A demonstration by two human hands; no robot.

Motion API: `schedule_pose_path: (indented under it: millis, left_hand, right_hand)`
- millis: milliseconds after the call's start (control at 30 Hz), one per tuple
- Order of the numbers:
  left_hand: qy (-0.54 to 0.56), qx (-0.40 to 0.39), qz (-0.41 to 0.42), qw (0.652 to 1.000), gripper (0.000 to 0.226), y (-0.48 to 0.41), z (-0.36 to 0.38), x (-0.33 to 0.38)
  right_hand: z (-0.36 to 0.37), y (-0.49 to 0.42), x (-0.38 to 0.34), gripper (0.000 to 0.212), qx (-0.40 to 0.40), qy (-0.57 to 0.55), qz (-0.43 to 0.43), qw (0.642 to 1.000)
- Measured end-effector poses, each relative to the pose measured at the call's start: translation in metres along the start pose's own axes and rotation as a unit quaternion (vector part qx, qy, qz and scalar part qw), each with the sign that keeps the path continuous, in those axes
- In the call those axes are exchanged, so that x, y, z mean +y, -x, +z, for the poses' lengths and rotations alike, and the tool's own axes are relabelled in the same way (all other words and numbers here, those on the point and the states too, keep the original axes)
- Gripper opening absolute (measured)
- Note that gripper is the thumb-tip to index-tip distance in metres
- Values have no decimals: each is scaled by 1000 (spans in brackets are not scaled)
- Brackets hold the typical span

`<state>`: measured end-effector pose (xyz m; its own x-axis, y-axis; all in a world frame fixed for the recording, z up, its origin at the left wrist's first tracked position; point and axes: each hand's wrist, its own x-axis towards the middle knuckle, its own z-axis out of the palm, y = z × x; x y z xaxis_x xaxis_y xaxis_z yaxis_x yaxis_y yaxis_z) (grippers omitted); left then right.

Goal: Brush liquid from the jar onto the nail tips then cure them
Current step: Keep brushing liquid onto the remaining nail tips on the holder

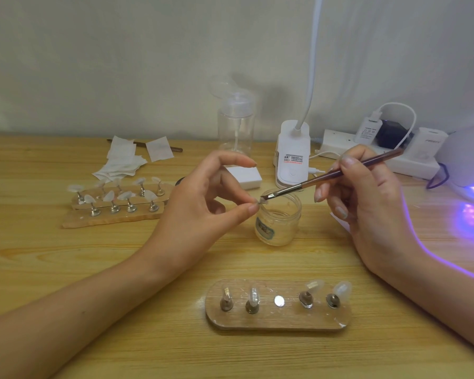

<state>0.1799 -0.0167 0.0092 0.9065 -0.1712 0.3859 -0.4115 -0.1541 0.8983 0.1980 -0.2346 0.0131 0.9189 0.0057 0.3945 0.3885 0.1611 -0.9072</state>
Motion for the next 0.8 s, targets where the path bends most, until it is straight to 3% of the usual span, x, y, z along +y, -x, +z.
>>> schedule_pose_path:
  millis: [167, 467, 667, 800]
  left_hand:
    - [0, 1, -3, 1000, 46, 0, 0, 0]
    - [9, 0, -6, 1000, 47, -1, 0, -1]
    - [6, 0, -1, 1000, 47, -1, 0, -2]
    - [5, -3, 5, 1000, 47, -1, 0, -2]
  right_hand:
    - [-1, -1, 1, 31, 25, 18, 24, 999]
    - [-1, 0, -1, 20, -6, 2, 3, 1000]
    - [-1, -1, -1, 27, 30, 15, 18, 999]
    - [0, 0, -2, 20, 0, -2, -8, 1000]
